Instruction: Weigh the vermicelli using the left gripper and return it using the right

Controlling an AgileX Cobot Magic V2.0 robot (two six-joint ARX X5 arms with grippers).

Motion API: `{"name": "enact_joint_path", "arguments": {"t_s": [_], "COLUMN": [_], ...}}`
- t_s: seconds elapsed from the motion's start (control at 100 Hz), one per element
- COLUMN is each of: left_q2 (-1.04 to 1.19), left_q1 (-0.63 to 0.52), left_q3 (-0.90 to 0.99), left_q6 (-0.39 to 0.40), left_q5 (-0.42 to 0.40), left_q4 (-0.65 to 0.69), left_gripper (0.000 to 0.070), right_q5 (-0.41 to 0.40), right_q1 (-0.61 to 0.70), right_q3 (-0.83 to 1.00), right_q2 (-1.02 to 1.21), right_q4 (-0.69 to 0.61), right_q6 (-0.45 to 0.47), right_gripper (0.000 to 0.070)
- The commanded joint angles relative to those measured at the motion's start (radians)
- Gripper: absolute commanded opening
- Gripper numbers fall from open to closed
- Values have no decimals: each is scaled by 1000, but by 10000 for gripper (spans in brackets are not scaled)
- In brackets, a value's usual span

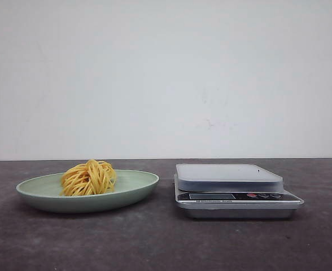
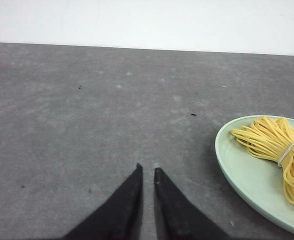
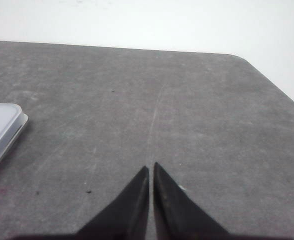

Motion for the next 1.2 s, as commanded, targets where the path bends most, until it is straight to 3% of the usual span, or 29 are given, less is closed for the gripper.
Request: {"name": "enact_joint_path", "arguments": {"t_s": [0.0, 0.21, 0.69, 0.91, 1.19], "left_q2": [3, 3, 3, 3, 5], "left_q1": [0, 0, 0, 0, 0], "left_q3": [-18, -18, -18, -18, 77], "left_q6": [2, 2, -10, -57, -293], "left_q5": [1, 1, 5, -5, -5], "left_q4": [-6, -5, 0, -1, 116], "left_gripper": [5, 5, 5, 4, 7], "right_q5": [3, 2, 0, -41, -51], "right_q1": [1, 1, 1, 1, 1], "right_q3": [-3, -3, -3, 2, 184], "right_q2": [-2, -2, -2, -2, -1], "right_q4": [14, 14, 15, 115, 76], "right_q6": [-5, 2, 130, 259, 356], "right_gripper": [7, 8, 7, 7, 6]}}
